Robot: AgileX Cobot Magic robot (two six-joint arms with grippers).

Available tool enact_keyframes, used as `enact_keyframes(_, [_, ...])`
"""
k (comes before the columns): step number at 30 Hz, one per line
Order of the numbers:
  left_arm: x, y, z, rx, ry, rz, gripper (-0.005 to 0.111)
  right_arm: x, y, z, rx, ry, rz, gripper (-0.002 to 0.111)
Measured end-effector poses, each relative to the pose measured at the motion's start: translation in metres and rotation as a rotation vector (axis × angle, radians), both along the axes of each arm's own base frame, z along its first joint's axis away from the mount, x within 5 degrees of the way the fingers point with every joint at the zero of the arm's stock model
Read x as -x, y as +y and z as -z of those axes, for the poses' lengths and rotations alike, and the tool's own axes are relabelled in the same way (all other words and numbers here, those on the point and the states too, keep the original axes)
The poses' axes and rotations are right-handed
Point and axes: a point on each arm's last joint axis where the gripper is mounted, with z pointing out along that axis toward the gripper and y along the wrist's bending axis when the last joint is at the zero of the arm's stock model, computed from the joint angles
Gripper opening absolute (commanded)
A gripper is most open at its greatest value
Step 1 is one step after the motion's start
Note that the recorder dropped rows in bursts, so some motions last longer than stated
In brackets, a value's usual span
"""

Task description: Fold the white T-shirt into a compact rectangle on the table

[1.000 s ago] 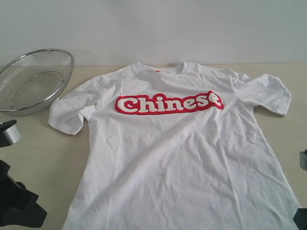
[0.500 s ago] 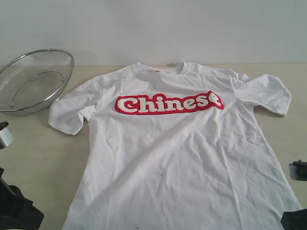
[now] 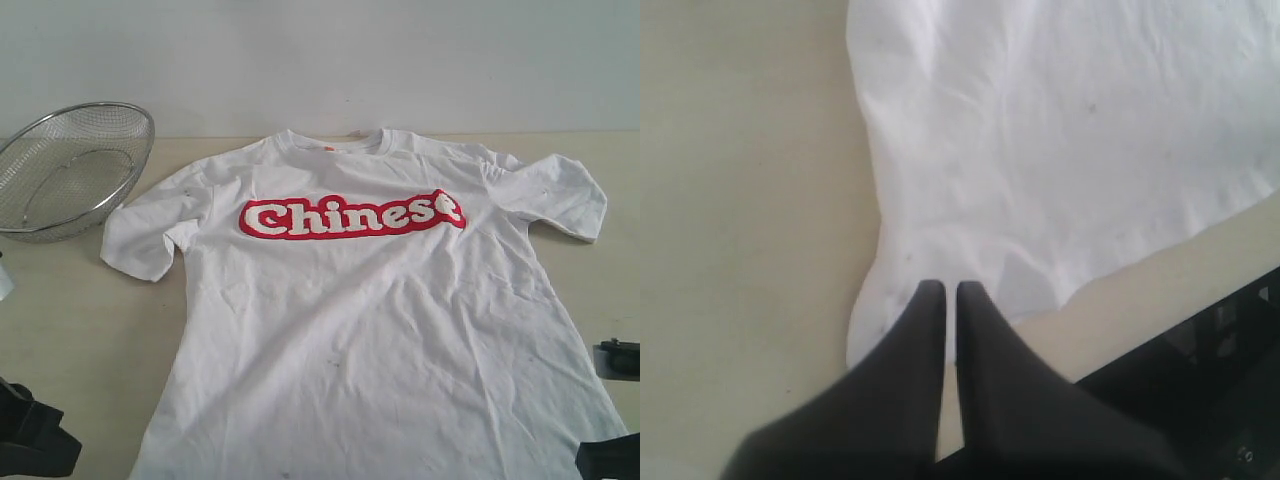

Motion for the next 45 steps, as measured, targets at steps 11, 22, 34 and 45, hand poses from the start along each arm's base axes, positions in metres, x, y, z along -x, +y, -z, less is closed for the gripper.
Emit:
enact_keyframes(11, [-0.004,0.000,0.008,-0.013,0.046,-0.001,0.004,-0.003,-0.001,0.005,0.014,-0.007,0.014,0.053])
enact_keyframes(22, [-0.020,-0.004,-0.011,0.013,-0.045,0.000,0.004,-0.054,-0.007,-0.043,0.034,-0.299,0.077,0.053])
enact_keyframes(34, [-0.028,-0.009,-0.024,0.071,-0.116,0.008,0.004,-0.203,-0.115,-0.091,-0.100,-0.649,0.337,0.052])
enact_keyframes(45, [-0.036,-0.012,-0.028,0.120,-0.189,-0.037,0.004,-0.307,-0.162,-0.048,-0.063,-0.815,0.287,0.052])
